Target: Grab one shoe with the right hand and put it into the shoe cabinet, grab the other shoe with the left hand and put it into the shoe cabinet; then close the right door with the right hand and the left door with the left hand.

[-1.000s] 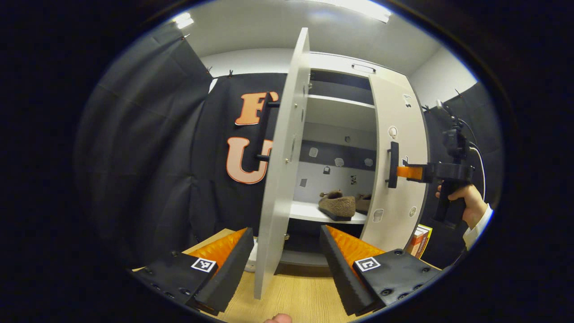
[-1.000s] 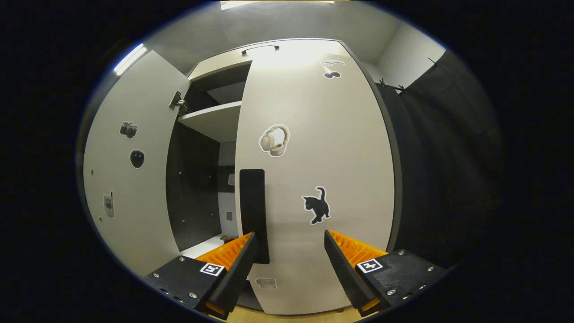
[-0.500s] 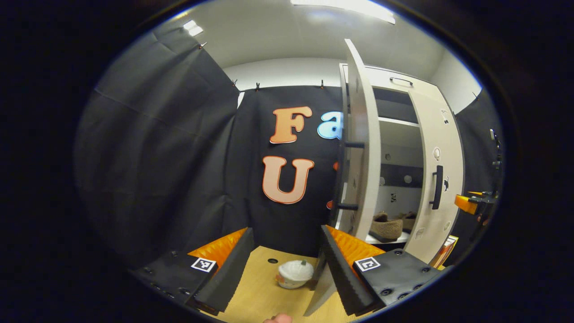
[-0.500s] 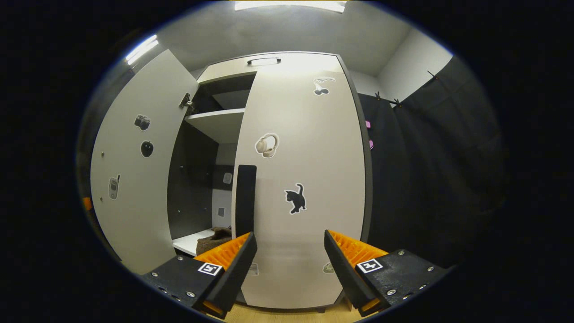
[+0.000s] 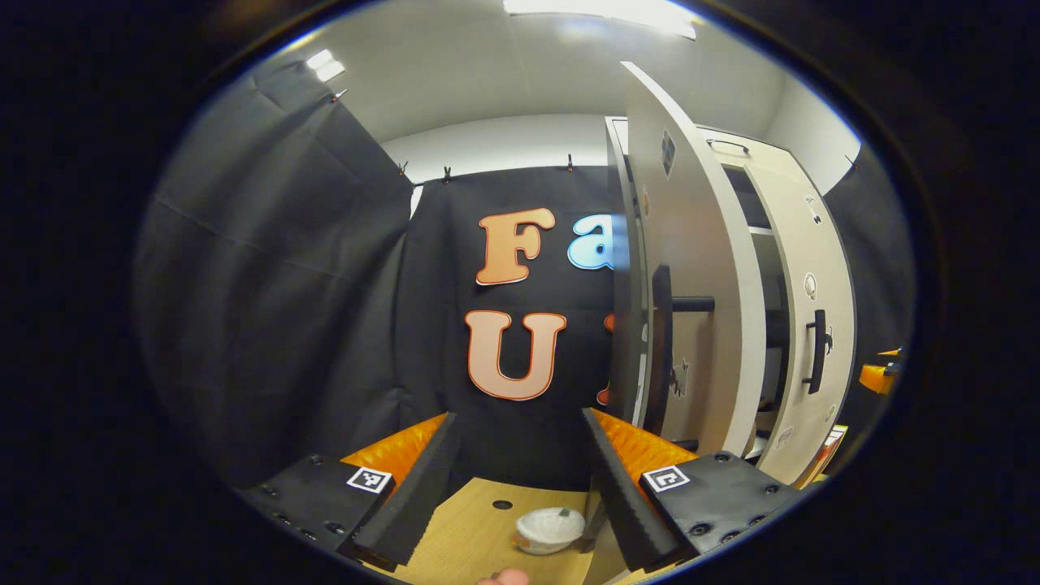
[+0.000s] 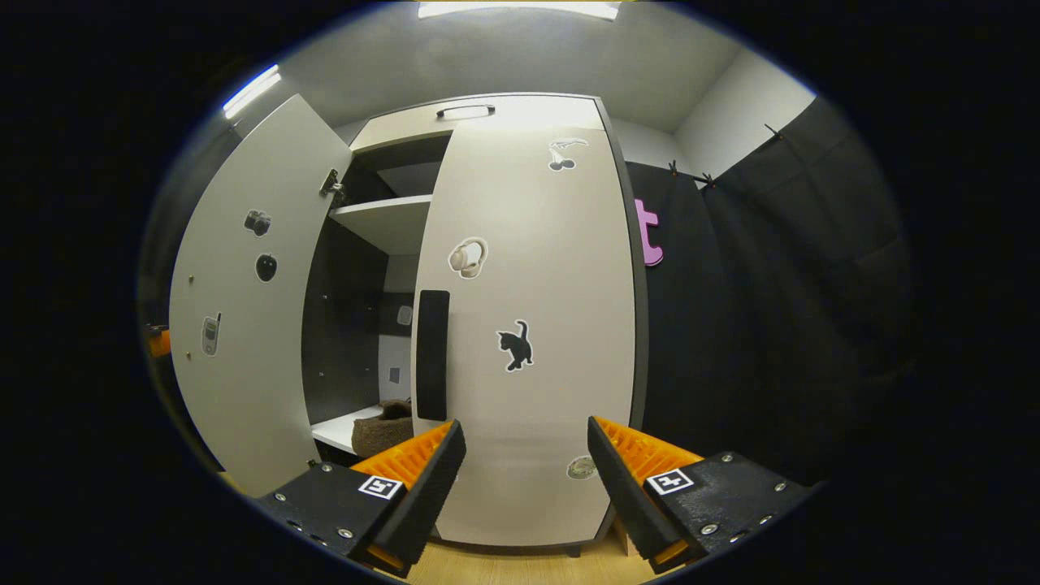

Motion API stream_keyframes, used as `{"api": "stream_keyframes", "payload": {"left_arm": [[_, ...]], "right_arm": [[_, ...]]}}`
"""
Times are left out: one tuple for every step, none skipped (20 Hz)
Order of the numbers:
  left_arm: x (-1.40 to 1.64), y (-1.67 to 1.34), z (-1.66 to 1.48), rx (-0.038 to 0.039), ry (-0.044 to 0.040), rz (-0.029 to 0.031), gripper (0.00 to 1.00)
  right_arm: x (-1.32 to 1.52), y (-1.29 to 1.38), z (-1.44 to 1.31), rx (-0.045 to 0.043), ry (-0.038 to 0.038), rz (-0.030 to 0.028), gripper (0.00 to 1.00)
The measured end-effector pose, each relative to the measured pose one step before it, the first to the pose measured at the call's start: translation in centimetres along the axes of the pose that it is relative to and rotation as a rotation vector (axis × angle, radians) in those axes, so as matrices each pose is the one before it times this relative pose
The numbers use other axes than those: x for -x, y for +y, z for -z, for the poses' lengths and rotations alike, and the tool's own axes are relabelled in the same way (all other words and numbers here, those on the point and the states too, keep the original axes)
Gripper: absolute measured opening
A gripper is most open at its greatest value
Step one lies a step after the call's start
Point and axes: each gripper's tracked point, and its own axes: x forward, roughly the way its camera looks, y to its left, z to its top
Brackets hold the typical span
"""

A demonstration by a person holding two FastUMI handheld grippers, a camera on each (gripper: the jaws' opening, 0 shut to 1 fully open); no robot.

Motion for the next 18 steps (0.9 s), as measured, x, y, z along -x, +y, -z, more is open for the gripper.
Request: {"api": "stream_keyframes", "payload": {"left_arm": [[-0.015, 0.178, 0.020, -0.00829, -0.00528, -0.00204, 0.96], [-0.007, 0.038, -0.085, -0.00836, -0.00051, -0.00010, 0.96], [-0.032, -0.156, 0.251, -0.00217, 0.00806, -0.00291, 0.94], [0.065, 0.058, -0.050, 0.00267, 0.00371, -0.00312, 0.96], [0.071, -0.273, 0.065, 0.00438, 0.00942, 0.00209, 0.96], [-0.067, -0.306, 0.028, 0.01001, 0.00959, 0.01045, 0.96], [0.007, -0.448, -0.026, 0.00766, 0.00482, 0.00853, 0.95], [0.239, -0.576, 0.090, 0.00564, 0.00419, 0.00867, 0.95], [0.092, -0.374, -0.044, 0.00568, 0.00082, 0.00719, 0.95], [0.221, -0.565, 0.010, 0.00433, 0.00067, 0.01022, 0.95], [0.145, -0.687, 0.027, 0.00447, 0.00216, 0.01188, 0.95], [0.235, -0.910, 0.024, 0.00397, -0.00064, 0.01516, 0.95], [-0.027, -0.965, 0.042, 0.00399, 0.00332, 0.01427, 0.95], [0.084, -0.851, 0.090, 0.00398, 0.00185, 0.01238, 0.95], [-0.117, -0.924, -0.068, 0.00193, 0.00121, 0.01340, 0.95], [0.041, -0.838, 0.111, 0.00469, 0.00540, 0.01025, 0.92], [-0.131, -0.842, 0.285, 0.00579, 0.00736, 0.01218, 0.92], [-0.106, -0.914, 0.086, 0.00461, 0.00450, 0.01974, 0.92]], "right_arm": [[0.097, -0.111, 0.066, 0.00249, 0.00059, 0.00221, 0.93], [0.142, -0.133, -0.070, -0.00036, 0.00003, 0.00218, 0.93], [0.031, -0.098, -0.003, 0.00187, -0.00125, -0.00251, 0.93], [-0.076, -0.240, -0.074, 0.00352, -0.00073, 0.00735, 0.93], [-0.118, -0.189, 0.031, 0.00020, -0.00191, 0.00293, 0.93], [0.133, 0.120, 0.014, -0.00451, 0.00244, -0.00314, 0.93], [-0.001, 0.141, 0.056, -0.00682, 0.00108, -0.00566, 0.93], [-0.037, 0.123, -0.002, -0.00425, -0.00253, -0.00367, 0.93], [-0.044, 0.041, 0.049, -0.00271, 0.00097, -0.00110, 0.93], [0.099, 0.071, 0.068, -0.00426, 0.00135, -0.00364, 0.93], [-0.008, 0.124, 0.013, -0.00267, 0.00074, -0.00599, 0.93], [0.122, 0.064, 0.133, 0.00026, 0.00349, -0.00386, 0.93], [0.129, -0.045, 0.029, 0.00192, 0.00188, -0.00135, 0.93], [0.077, -0.056, 0.060, 0.00132, 0.00020, 0.00050, 0.93], [0.123, -0.084, 0.108, -0.00068, 0.00168, 0.00195, 0.93], [0.246, -0.046, 0.080, -0.00337, 0.00341, -0.00072, 0.93], [0.147, -0.085, 0.038, -0.00372, 0.00244, -0.00058, 0.93], [0.140, -0.089, -0.016, -0.00130, 0.00140, 0.00171, 0.93]]}}
